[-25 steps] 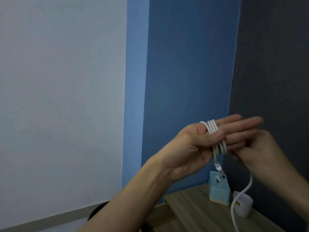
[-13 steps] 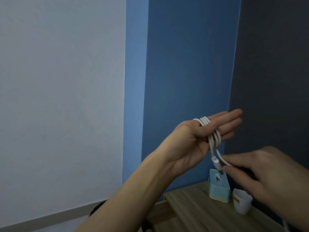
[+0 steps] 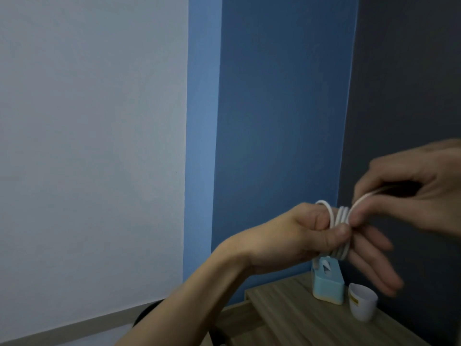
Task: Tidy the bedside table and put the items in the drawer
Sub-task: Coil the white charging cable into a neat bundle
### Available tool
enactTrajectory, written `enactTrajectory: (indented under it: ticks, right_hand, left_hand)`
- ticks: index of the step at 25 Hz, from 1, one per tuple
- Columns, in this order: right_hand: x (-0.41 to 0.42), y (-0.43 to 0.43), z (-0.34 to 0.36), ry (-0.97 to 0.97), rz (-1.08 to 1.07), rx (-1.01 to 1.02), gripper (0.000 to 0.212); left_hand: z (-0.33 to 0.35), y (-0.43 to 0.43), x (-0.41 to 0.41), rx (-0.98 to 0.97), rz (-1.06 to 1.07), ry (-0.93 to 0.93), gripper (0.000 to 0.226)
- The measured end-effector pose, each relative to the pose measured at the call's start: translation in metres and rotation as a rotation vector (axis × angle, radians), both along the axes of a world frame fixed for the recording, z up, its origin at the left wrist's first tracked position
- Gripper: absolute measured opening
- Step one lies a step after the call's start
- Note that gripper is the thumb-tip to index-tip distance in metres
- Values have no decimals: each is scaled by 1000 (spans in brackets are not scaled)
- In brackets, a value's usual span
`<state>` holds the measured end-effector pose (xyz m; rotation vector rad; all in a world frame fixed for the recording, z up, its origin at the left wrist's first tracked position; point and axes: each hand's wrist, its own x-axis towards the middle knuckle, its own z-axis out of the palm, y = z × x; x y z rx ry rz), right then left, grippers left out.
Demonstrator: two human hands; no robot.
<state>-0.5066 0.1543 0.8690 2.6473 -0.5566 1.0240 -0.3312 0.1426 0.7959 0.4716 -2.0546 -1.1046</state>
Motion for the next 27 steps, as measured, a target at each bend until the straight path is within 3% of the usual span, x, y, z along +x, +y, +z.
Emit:
enactTrajectory:
  ticks: [4, 6, 9, 11, 13, 15, 19, 20, 22, 23, 25, 27]
  right_hand:
    - [5, -23, -5, -207, 312, 219, 14]
    - [8, -31, -14, -285, 378, 363, 25]
    - [14, -40, -22, -349, 419, 484, 32]
    - [10, -46, -29, -390, 394, 579, 22]
    - [12, -46, -35, -334, 313, 550, 14]
    - [18, -42, -38, -373, 262, 624, 25]
    - [18, -34, -54, -393, 207, 1017, 56]
    - [21, -32, -53, -363, 176, 1067, 51]
    - [21, -16, -52, -297, 203, 1102, 20]
    - [18, -7, -55, -229, 199, 1035, 13]
    - [10, -4, -59, -63, 25, 647, 17]
    - [3, -3, -55, 30, -157, 293, 47]
  left_hand:
    - [4, 9, -5, 118, -102, 131, 31]
    - [8, 9, -6, 81, -76, 216, 27]
    - [12, 9, -5, 82, -17, 245, 41]
    - [13, 8, -5, 110, -31, 267, 45]
    - [15, 10, -6, 144, -81, 322, 44]
    - [15, 10, -8, 184, -107, 381, 44]
    - [11, 11, -9, 203, -12, 508, 43]
    - [13, 11, -9, 187, 42, 546, 42]
    - [18, 7, -6, 150, 163, 630, 41]
    - [19, 3, -4, 128, 212, 647, 41]
    - [17, -3, 1, 79, 298, 588, 39]
    - [10, -7, 3, 12, 365, 441, 38]
